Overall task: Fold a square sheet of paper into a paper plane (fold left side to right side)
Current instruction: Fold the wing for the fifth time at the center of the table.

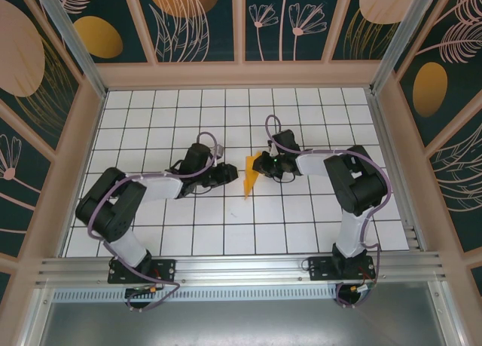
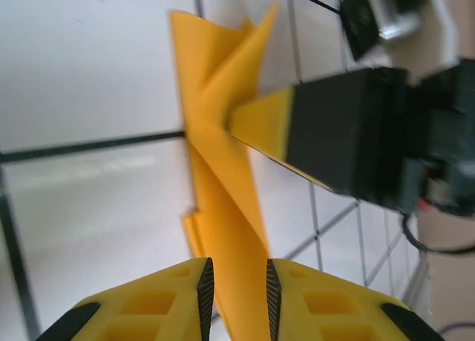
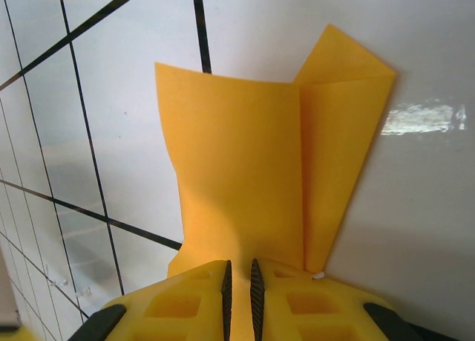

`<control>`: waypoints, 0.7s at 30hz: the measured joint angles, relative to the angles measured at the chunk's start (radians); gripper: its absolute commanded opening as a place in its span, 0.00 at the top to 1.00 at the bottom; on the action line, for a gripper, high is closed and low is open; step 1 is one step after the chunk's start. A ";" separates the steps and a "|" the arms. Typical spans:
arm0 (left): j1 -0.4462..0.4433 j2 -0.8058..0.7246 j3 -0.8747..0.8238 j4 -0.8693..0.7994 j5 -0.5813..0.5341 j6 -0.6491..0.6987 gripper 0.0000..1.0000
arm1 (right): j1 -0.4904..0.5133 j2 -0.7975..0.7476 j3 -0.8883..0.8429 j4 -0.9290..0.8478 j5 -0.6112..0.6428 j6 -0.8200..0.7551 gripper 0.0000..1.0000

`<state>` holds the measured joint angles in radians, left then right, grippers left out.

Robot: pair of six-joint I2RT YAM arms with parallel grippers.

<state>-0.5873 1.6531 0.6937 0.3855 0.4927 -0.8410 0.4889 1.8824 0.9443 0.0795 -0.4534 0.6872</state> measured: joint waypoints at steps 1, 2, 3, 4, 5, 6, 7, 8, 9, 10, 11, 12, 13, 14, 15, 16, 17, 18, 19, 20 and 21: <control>-0.016 -0.010 -0.003 0.012 0.012 -0.003 0.71 | 0.000 0.000 0.000 0.000 0.000 0.000 0.80; -0.031 -0.011 -0.003 0.026 0.024 -0.005 0.70 | 0.000 0.000 0.000 0.000 0.000 0.000 0.80; -0.051 -0.011 -0.002 0.040 0.033 -0.009 0.70 | 0.000 0.000 0.000 0.000 0.000 0.000 0.80; -0.071 -0.008 0.000 0.049 0.044 -0.016 0.71 | 0.000 0.000 0.000 0.000 0.000 0.000 0.80; -0.088 -0.003 0.004 0.060 0.053 -0.021 0.71 | 0.000 0.000 0.000 0.000 0.000 0.000 0.80; -0.106 0.009 0.011 0.071 0.061 -0.025 0.71 | 0.000 0.000 0.000 0.000 0.000 0.000 0.80; -0.117 0.026 0.022 0.082 0.071 -0.028 0.71 | 0.000 0.000 0.000 0.000 0.000 0.000 0.80; -0.126 0.052 0.039 0.091 0.077 -0.032 0.70 | 0.000 0.000 0.000 0.000 0.000 0.000 0.80; -0.130 0.079 0.054 0.097 0.080 -0.035 0.70 | 0.000 0.000 0.000 0.000 0.000 0.000 0.80; -0.130 0.100 0.065 0.101 0.081 -0.036 0.70 | 0.000 0.000 0.000 0.000 0.000 0.000 0.80; -0.130 0.122 0.076 0.105 0.081 -0.037 0.70 | 0.000 0.000 0.000 0.000 0.000 0.000 0.80; -0.130 0.139 0.083 0.105 0.081 -0.039 0.70 | 0.000 0.000 0.000 0.000 0.000 0.000 0.80; -0.130 0.150 0.087 0.105 0.080 -0.039 0.70 | 0.000 0.000 0.000 0.000 0.000 0.000 0.80; -0.130 0.159 0.089 0.104 0.079 -0.039 0.70 | 0.000 0.000 0.000 0.000 0.000 0.000 0.80; -0.130 0.164 0.091 0.103 0.079 -0.039 0.70 | 0.000 0.000 0.000 0.000 0.000 0.000 0.80; -0.130 0.168 0.092 0.101 0.077 -0.039 0.70 | 0.000 0.000 0.000 0.000 0.000 0.000 0.80; -0.130 0.172 0.092 0.100 0.075 -0.039 0.70 | 0.000 0.000 0.000 0.000 0.000 0.000 0.80; -0.130 0.175 0.092 0.097 0.074 -0.039 0.70 | 0.000 0.000 0.000 0.000 0.000 0.000 0.80; -0.130 0.178 0.092 0.097 0.072 -0.039 0.71 | 0.000 0.000 0.000 0.000 0.000 0.000 0.80; -0.130 0.183 0.092 0.096 0.071 -0.039 0.71 | 0.000 0.000 0.000 0.000 0.000 0.000 0.80; -0.130 0.188 0.092 0.095 0.067 -0.039 0.71 | 0.000 0.000 0.000 0.000 0.000 0.000 0.80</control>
<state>-0.7174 1.8412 0.7856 0.4808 0.5598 -0.8795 0.4889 1.8824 0.9440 0.0795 -0.4534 0.6868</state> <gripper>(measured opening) 0.294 0.199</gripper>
